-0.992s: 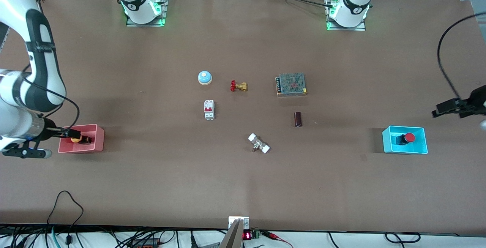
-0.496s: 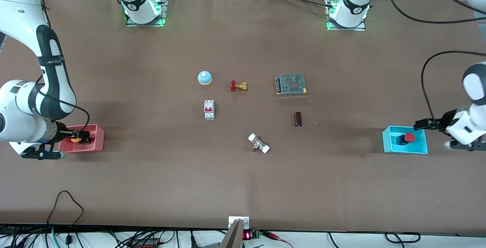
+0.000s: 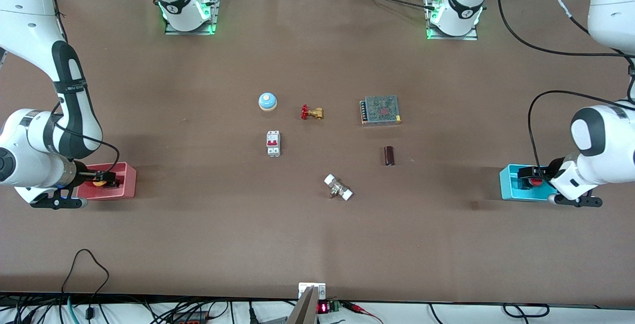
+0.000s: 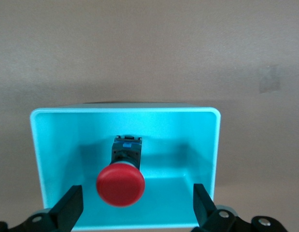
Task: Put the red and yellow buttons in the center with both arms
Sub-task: 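Close both grippers on the buttons and lift them from the trays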
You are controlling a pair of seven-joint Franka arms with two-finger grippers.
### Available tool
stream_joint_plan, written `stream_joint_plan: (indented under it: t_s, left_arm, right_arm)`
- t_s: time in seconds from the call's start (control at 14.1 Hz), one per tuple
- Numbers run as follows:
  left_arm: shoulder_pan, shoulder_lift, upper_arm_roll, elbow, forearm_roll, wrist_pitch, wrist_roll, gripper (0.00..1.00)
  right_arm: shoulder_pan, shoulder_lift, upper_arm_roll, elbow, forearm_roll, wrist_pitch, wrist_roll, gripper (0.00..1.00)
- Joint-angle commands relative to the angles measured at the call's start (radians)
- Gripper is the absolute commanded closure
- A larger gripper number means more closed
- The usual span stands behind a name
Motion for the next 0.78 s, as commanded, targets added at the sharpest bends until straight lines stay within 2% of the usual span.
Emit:
stream_joint_plan:
  t_s: [0.0,0.14,0.28,0.5,0.71]
  left_arm:
    - [-0.001,0.024,0.006,0.025,0.039,0.002,-0.019,0.00]
    - [0.000,0.033,0.011,0.027,0.074,0.003,-0.020,0.06]
    - [0.003,0.033,0.013,0.027,0.074,0.002,-0.020,0.21]
    - [0.005,0.030,0.013,0.030,0.074,0.002,-0.022,0.42]
    - [0.002,0.024,0.011,0.036,0.074,0.000,-0.048,0.63]
  right_arm:
    - [-0.010,0.027,0.009,0.020,-0.014,0.015,-0.003,0.00]
    - [-0.010,0.033,0.009,0.022,-0.006,0.018,0.004,0.00]
    - [-0.010,0.033,0.009,0.022,-0.005,0.018,0.005,0.05]
    - [-0.010,0.033,0.009,0.020,-0.005,0.019,0.005,0.21]
    - [-0.010,0.033,0.009,0.020,-0.002,0.018,0.007,0.41]
